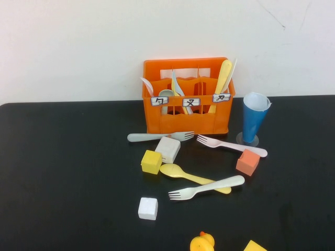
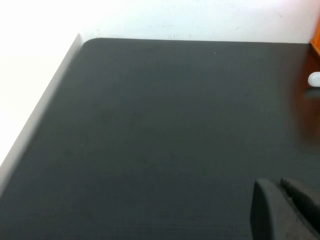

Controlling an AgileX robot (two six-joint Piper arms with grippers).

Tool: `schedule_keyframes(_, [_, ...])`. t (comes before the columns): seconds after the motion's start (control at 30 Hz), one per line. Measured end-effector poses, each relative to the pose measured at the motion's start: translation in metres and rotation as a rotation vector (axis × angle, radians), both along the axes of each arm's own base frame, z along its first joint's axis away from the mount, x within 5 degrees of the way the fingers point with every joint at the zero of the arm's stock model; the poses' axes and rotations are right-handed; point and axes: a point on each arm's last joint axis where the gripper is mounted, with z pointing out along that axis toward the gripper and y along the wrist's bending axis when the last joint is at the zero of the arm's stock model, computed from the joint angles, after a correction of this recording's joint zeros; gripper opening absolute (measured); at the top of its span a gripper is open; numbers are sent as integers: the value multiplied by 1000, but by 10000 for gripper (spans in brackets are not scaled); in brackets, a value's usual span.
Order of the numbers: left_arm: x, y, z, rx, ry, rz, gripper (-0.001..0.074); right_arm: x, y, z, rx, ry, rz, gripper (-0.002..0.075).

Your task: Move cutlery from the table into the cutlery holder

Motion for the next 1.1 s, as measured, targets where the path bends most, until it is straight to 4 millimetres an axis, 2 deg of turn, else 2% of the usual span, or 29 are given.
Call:
schedule_keyframes(0.3, [0, 0, 0, 0, 0, 0, -1, 0, 3, 0, 3, 0, 65, -2])
schedule_keyframes(1.1, [0, 0, 0, 2, 0, -1, -1, 0, 3, 0, 12, 2, 65, -2])
